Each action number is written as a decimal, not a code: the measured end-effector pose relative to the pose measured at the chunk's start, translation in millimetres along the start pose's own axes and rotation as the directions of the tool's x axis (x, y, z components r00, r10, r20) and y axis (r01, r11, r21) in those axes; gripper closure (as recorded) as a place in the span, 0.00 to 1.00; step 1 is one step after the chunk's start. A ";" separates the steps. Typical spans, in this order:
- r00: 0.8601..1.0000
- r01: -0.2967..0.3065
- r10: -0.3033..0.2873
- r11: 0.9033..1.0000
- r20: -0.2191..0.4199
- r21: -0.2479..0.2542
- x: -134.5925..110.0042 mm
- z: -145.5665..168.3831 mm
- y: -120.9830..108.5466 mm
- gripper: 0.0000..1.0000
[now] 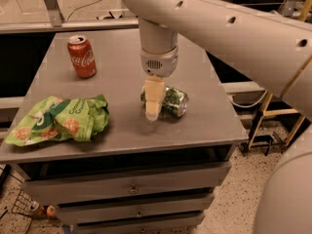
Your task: Place green can upright
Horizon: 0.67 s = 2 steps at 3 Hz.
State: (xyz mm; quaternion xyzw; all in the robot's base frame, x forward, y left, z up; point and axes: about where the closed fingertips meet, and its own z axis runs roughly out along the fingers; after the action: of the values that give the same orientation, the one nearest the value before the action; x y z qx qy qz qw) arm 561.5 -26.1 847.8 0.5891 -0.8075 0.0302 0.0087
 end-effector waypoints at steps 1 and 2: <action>1.000 0.009 -0.009 1.000 -0.019 0.005 -6.8 4.5 4.1 0.25; 1.000 0.016 -0.016 1.000 -0.007 0.007 -18.1 4.7 0.3 0.48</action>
Offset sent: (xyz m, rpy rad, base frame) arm 0.0053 0.0212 -0.0037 -0.0276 0.0323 0.0231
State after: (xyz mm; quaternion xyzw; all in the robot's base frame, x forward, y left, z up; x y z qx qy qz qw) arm 566.9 -9.1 842.1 0.5955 -0.8025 0.0349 0.0098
